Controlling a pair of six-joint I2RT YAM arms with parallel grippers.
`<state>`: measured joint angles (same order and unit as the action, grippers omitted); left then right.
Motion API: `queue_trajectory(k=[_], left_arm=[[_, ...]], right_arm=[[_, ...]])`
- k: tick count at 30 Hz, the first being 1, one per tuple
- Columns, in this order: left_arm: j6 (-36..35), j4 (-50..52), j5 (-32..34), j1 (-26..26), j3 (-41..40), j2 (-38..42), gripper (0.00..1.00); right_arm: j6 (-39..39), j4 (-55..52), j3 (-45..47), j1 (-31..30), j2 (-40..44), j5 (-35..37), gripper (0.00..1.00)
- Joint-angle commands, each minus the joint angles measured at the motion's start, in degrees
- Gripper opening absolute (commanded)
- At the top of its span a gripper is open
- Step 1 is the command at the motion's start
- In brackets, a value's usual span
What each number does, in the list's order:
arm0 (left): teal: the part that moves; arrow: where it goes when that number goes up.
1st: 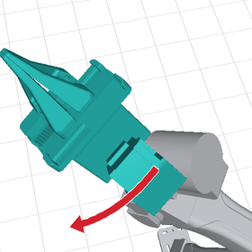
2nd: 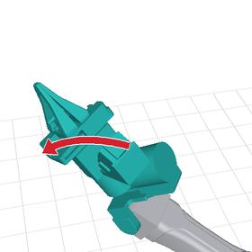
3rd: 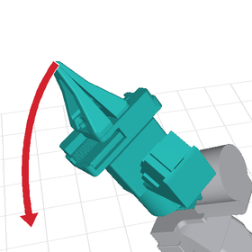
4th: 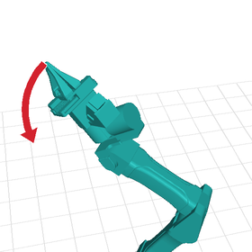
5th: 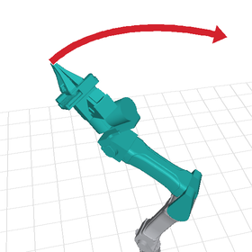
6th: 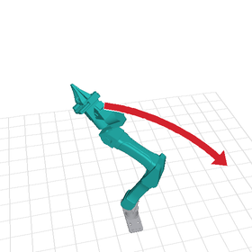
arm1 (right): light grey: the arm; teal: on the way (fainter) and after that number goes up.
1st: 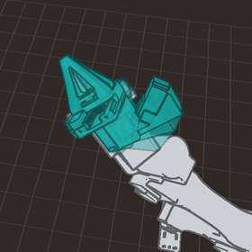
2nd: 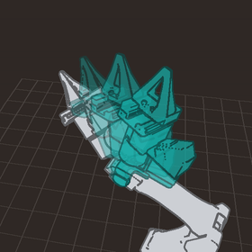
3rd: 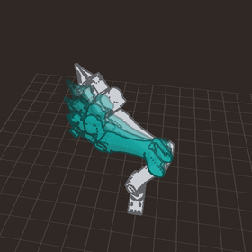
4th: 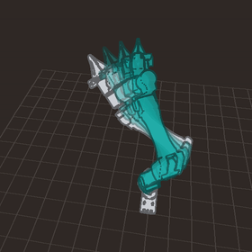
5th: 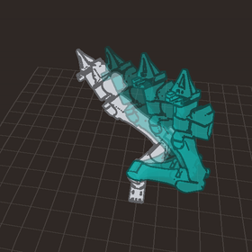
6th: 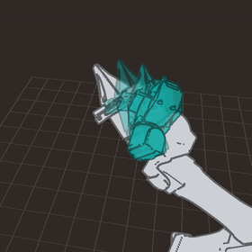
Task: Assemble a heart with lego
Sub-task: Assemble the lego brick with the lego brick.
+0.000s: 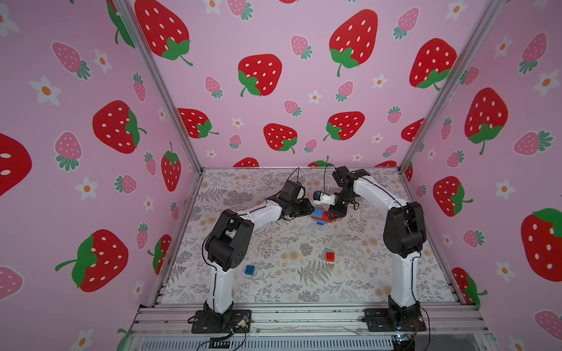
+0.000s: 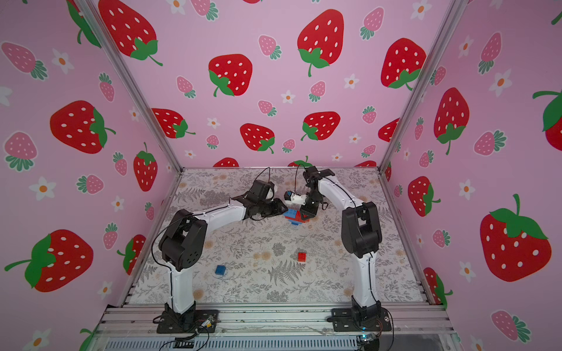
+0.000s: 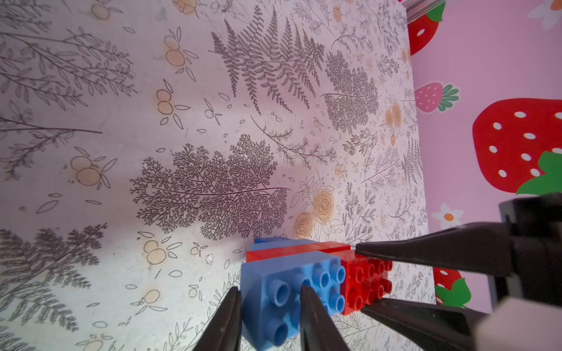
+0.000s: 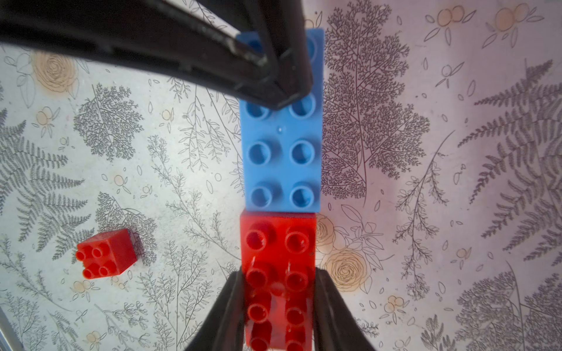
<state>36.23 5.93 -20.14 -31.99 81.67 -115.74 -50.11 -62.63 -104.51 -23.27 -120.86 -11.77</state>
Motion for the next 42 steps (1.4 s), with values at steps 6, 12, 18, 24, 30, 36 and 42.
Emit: queue_trajectory(k=[6, 12, 18, 24, 30, 36, 42], left_arm=[[-0.72, 2.06, -1.5, -0.06, 0.6, 0.96, 0.37], [-0.79, 2.34, -1.39, -0.09, 0.77, 0.96, 0.37], [-0.98, 2.59, -1.3, 0.09, 1.03, 0.84, 0.37], [-1.07, 2.74, -1.04, 0.26, 1.12, 1.1, 0.38], [-1.15, 2.86, -1.12, 0.35, 1.05, 1.15, 0.38], [-1.32, 2.88, -1.0, 0.39, 0.86, 1.39, 0.38], [-1.34, 2.87, -1.04, 0.46, 0.79, 1.29, 0.38]], right_arm=[[1.53, -0.43, 0.11, -0.73, -1.77, 0.96, 0.3], [1.59, 0.16, 0.27, -0.64, -1.72, 1.21, 0.34], [1.68, 0.89, 0.9, -0.46, -0.7, 0.95, 0.38], [1.85, 1.7, 1.65, -0.38, 0.01, 0.7, 0.43], [1.9, 2.2, 1.94, -0.29, 0.79, 0.61, 0.49], [1.59, 3.06, 2.7, -0.29, 2.74, -0.5, 0.55], [1.37, 5.63, 5.44, -0.12, 7.58, -3.41, 0.63]])
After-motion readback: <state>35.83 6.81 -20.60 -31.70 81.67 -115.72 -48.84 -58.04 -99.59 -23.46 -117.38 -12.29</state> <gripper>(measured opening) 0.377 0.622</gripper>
